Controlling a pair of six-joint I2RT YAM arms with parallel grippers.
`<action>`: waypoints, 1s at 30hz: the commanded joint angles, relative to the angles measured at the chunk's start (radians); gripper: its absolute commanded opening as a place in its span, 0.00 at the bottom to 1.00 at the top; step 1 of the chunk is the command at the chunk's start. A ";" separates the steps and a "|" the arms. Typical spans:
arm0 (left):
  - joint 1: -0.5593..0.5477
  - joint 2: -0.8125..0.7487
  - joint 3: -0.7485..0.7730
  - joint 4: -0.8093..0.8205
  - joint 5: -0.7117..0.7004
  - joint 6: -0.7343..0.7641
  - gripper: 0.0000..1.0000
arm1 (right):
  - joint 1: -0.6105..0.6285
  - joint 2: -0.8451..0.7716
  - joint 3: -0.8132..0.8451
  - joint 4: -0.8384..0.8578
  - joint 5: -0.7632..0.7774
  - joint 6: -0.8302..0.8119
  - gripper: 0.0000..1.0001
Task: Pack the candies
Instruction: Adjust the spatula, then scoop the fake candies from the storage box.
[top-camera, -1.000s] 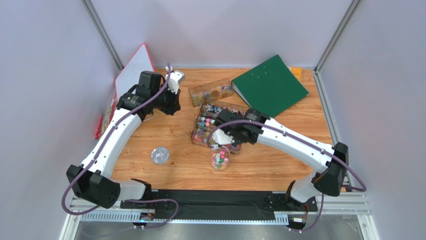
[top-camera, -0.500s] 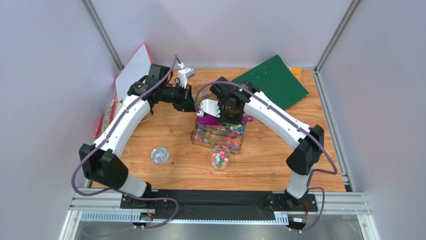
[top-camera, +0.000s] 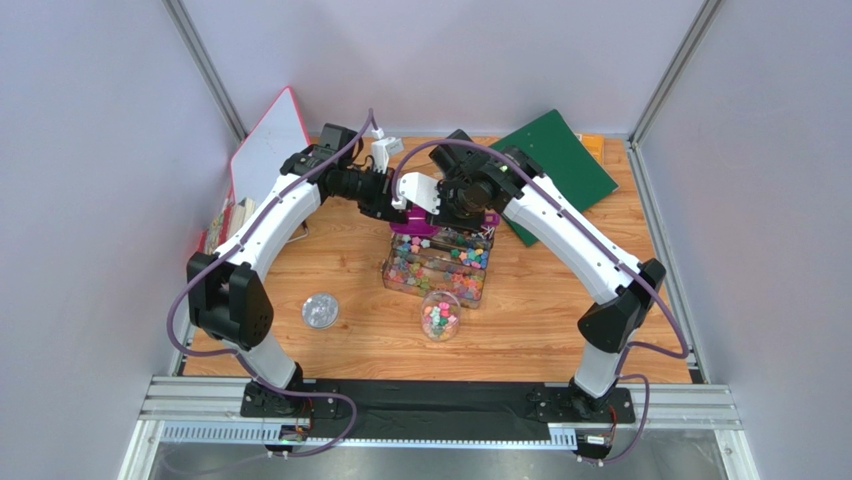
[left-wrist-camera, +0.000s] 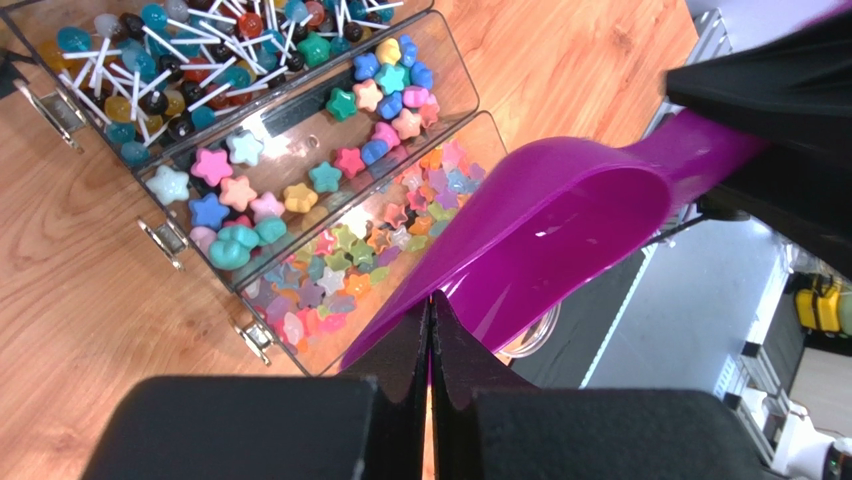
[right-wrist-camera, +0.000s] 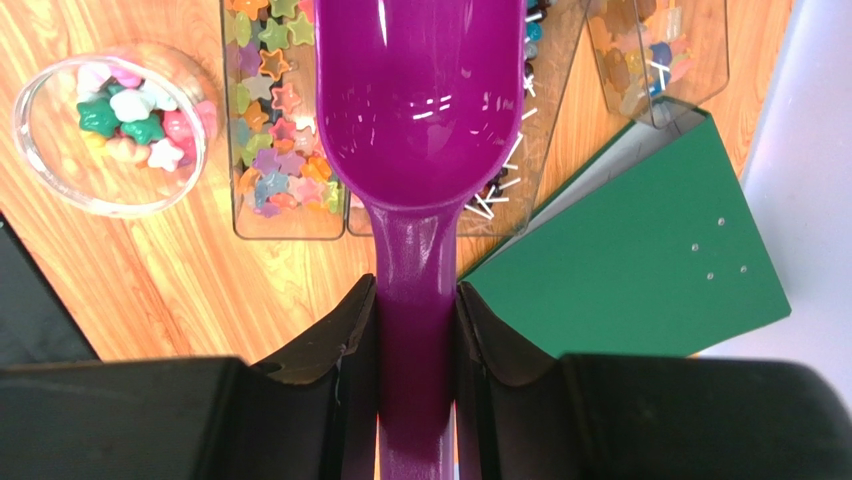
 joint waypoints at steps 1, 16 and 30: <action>-0.001 0.073 0.089 0.017 -0.015 -0.005 0.00 | -0.011 -0.157 -0.025 -0.202 -0.103 0.001 0.00; 0.000 0.157 0.122 0.123 -0.449 0.171 0.00 | -0.218 0.021 -0.072 -0.282 0.067 0.070 0.00; 0.000 0.320 0.056 0.221 -0.554 0.187 0.00 | -0.251 0.136 -0.094 -0.306 0.230 0.048 0.00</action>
